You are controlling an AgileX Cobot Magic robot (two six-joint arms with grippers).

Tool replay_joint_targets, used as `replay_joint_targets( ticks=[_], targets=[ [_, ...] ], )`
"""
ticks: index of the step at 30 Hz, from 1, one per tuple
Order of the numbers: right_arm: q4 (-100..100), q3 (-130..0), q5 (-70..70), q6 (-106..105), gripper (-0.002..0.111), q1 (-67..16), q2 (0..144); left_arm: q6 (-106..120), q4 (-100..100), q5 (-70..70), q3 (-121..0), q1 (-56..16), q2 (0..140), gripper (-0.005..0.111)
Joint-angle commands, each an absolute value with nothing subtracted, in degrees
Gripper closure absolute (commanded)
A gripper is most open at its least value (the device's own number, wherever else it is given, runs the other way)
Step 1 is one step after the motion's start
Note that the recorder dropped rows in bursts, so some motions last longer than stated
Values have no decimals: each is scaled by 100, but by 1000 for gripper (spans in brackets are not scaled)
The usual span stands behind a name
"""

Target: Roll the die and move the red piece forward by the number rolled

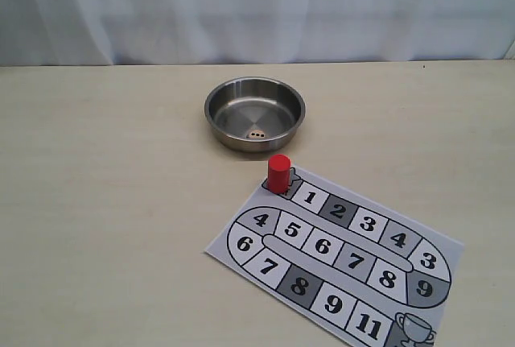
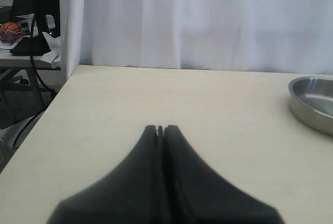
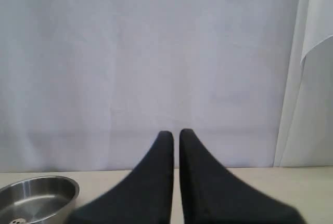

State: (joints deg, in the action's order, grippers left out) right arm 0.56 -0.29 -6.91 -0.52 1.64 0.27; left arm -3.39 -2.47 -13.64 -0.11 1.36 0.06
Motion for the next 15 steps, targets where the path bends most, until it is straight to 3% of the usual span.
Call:
replay_joint_targets(
  ticks=[1,15],
  targets=[
    [41,-442,-302,213,104,195,0,-369,-240,-1310,0,136,0,107],
    [41,-2292,1584,256,104,195,677,-369,-240,-1336,0,136,0,107]
  ],
)
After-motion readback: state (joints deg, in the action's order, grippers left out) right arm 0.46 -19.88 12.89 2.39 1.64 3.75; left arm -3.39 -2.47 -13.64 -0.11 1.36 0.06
